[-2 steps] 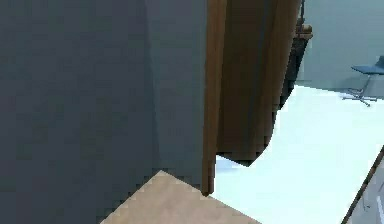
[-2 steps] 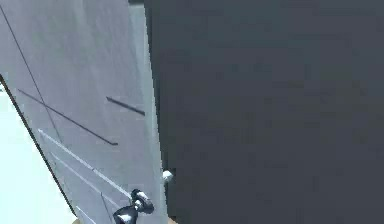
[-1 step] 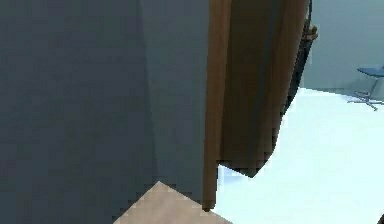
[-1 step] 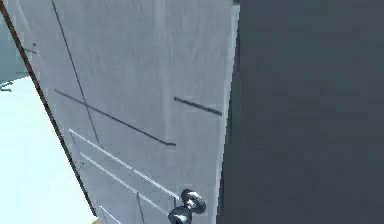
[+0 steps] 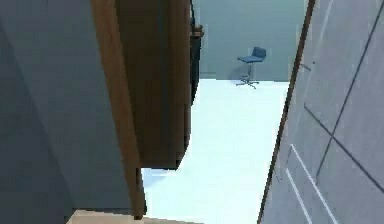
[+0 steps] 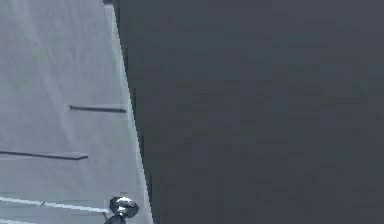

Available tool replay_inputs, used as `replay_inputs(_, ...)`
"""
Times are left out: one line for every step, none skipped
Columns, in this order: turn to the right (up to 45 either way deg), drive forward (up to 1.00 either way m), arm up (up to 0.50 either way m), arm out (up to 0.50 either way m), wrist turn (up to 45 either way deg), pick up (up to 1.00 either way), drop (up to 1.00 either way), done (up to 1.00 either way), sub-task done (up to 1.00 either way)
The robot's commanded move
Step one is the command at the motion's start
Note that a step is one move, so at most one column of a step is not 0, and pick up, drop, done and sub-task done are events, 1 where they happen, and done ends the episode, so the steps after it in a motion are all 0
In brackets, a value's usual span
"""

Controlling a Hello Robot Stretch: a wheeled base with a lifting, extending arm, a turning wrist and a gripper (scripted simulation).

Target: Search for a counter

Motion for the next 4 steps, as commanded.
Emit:
replay_inputs(0.0,0.30,0.00,0.00,0.0,0.00,0.00,0.00,0.00)
replay_inputs(6.0,0.00,0.00,0.00,0.0,0.00,0.00,0.00,0.00)
replay_inputs(0.0,1.00,0.00,0.00,0.0,0.00,0.00,0.00,0.00)
replay_inputs(3.0,0.00,0.00,0.00,0.0,0.00,0.00,0.00,0.00)
